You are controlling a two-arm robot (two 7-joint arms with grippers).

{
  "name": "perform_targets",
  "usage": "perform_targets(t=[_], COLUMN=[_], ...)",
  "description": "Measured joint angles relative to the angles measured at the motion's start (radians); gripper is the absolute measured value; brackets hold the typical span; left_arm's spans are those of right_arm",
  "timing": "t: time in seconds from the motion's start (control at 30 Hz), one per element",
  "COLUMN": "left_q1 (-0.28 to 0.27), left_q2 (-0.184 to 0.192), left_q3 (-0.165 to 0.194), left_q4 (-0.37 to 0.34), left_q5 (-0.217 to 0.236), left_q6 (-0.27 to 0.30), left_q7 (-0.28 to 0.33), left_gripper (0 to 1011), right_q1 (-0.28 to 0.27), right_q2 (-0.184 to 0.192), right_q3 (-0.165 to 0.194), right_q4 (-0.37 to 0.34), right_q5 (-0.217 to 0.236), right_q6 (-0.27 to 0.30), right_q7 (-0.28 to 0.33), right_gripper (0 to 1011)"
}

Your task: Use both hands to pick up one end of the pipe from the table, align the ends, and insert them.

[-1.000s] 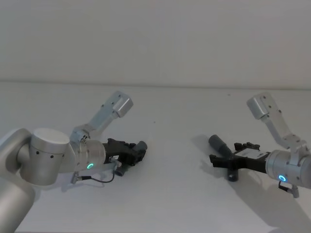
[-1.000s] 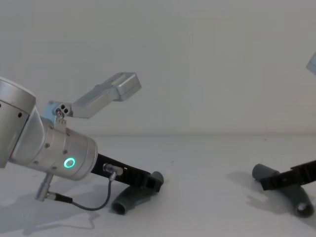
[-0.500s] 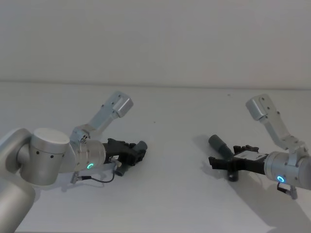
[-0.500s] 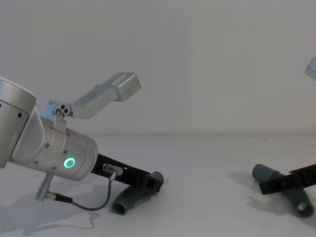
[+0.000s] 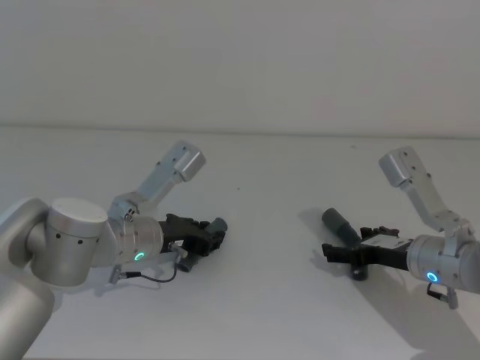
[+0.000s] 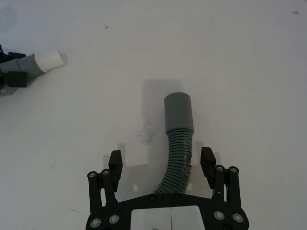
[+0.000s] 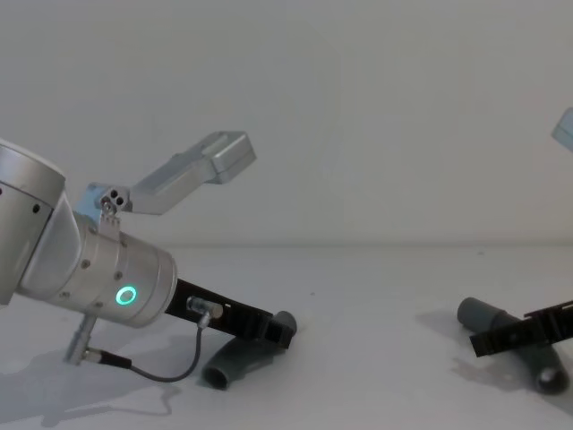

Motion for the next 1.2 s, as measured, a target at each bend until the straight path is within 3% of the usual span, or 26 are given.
perform_targets(t=[0.2, 0.37, 1.0, 1.2], left_q1=[0.0, 0.0, 0.0, 0.0], left_q2=[0.0, 0.0, 0.0, 0.0], left_q3=[0.0, 0.0, 0.0, 0.0], left_q4=[0.0, 0.0, 0.0, 0.0], left_q5=[0.0, 0.0, 0.0, 0.0], left_q6=[0.0, 0.0, 0.0, 0.0], left_q7=[0.0, 0.0, 0.0, 0.0], left_gripper=[360, 360, 360, 360], right_q1=[0.0, 0.0, 0.0, 0.0], right_q2=[-0.002, -0.002, -0.004, -0.004], right_q3=[0.001, 0.001, 0.002, 0.002], right_q4=[0.001, 0.002, 0.003, 0.003], right_q5=[0.0, 0.0, 0.0, 0.0], right_q6=[0.003, 0.004, 0.007, 0.007], right_q7=[-0.001, -0.001, -0.002, -0.002], right_gripper=[1001, 913, 316, 274])
